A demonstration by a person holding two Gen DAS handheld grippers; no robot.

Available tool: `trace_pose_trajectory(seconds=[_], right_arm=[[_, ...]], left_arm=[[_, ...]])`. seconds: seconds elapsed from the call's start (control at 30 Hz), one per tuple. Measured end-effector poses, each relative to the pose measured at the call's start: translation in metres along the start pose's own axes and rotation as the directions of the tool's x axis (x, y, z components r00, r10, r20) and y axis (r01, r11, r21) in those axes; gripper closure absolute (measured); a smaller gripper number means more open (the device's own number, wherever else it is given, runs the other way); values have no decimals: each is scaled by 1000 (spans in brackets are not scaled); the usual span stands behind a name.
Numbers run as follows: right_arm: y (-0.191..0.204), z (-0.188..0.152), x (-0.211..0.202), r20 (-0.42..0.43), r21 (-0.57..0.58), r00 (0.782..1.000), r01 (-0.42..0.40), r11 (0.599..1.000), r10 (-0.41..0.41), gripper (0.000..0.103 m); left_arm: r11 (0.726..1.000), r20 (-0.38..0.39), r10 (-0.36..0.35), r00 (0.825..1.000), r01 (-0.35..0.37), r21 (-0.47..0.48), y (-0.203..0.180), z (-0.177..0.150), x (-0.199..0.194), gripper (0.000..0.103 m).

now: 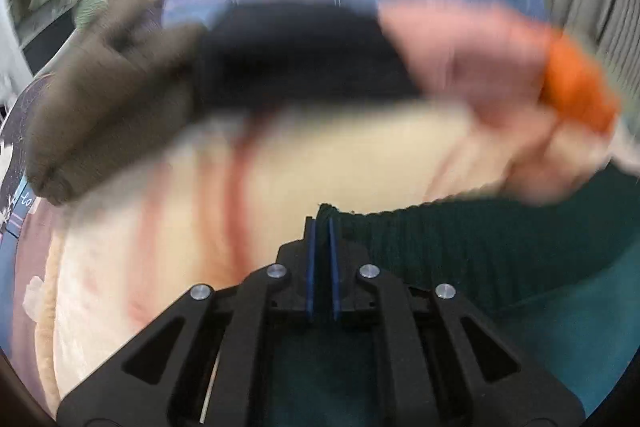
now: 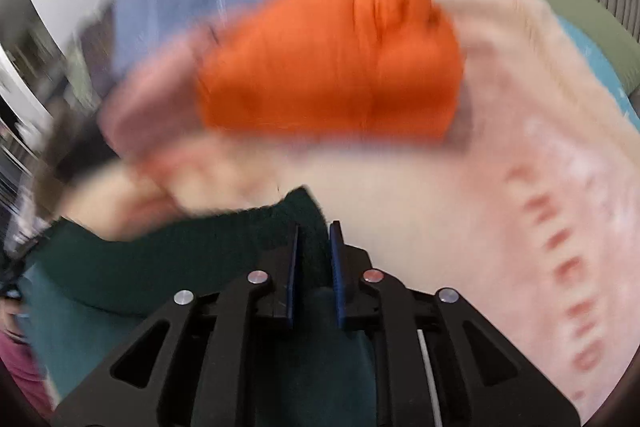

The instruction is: Fold large clothes

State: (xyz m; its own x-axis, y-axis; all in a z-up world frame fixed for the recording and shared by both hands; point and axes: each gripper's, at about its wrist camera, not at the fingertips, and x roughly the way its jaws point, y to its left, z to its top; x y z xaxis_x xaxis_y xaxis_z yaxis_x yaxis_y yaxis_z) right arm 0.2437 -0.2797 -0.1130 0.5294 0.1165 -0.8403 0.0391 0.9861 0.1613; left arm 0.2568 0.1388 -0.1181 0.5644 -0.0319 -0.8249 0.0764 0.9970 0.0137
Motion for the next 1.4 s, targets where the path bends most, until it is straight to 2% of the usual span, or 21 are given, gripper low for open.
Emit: trace_pose_trajectory(seconds=[0.1,0.17,0.27,0.37,0.43,0.5,0.6,0.67,0.7,0.73,0.77,0.8,0.83,0.9,1.1,1.17,1.27,1.3,1.33,1.37,1.4], right_arm=[[9,-3,-1,38,-30,997,75,997,-74,85],[7,-2,-8,43,-13,994,97,995,-96,58],[-5,-5,-37,103,35,989,101,994,-104,56],[-1,-17,-87,198,41,971,128,991,-134,56],[17,-32,-122,264,-7,961,82,997,-77,56],[40,-41,-136,286,-74,958,26,997,-4,55],[82,-55,-138,298,-170,951,-38,985,88,52],[100,-56,-121,279,-193,954,-58,980,111,48],[107,-61,-103,246,-197,964,-52,979,101,46],[110,-66,-75,188,-197,981,-14,980,52,42],[110,-73,-57,170,-217,985,12,976,25,35],[111,-84,-34,200,-288,980,71,955,-12,34],[106,-90,-25,236,-305,972,75,950,-1,32],[96,-84,-28,211,-253,977,16,967,39,32],[104,-81,-32,231,-273,973,64,960,1,30],[106,-84,-43,231,-227,973,64,972,-10,30],[112,-89,-86,253,-121,966,-24,992,55,30],[124,-95,-108,304,-161,944,-80,984,126,30],[135,-101,-119,341,-200,929,-77,977,143,30],[143,-107,-124,366,-228,920,-56,972,139,30],[156,-116,-117,357,-260,926,-26,965,121,29]], left_arm=[[1000,31,11,999,-11,-14,4,5,-10,95],[1000,31,2,1000,-2,-13,9,4,-14,93],[998,93,-34,995,38,-44,18,0,-42,80],[998,173,-19,985,28,-50,26,-2,-87,79],[998,229,-23,973,36,-53,24,0,-118,79],[987,287,-134,948,153,-44,11,1,-147,79],[971,281,-239,929,237,44,-33,-1,-158,70],[970,240,-241,940,225,93,-58,-10,-148,62],[975,209,-213,954,194,108,-70,-15,-135,61],[986,145,-138,980,122,113,-80,-25,-105,60],[988,106,-96,990,83,128,-84,-38,-76,58],[987,129,-90,987,71,146,-86,-49,-63,58],[987,200,-73,977,41,156,-89,-61,-62,58],[988,209,-51,977,19,155,-92,-62,-66,58],[988,199,-103,974,76,137,-81,-59,-71,58],[987,201,-121,972,97,125,-80,-54,-79,58],[983,219,-181,959,171,68,-72,-53,-106,60],[979,237,-203,950,194,61,-72,-53,-113,57],[977,261,-212,942,203,61,-72,-53,-122,55],[982,268,-186,945,176,62,-73,-54,-124,47],[989,259,-145,955,133,64,-74,-55,-120,42]])
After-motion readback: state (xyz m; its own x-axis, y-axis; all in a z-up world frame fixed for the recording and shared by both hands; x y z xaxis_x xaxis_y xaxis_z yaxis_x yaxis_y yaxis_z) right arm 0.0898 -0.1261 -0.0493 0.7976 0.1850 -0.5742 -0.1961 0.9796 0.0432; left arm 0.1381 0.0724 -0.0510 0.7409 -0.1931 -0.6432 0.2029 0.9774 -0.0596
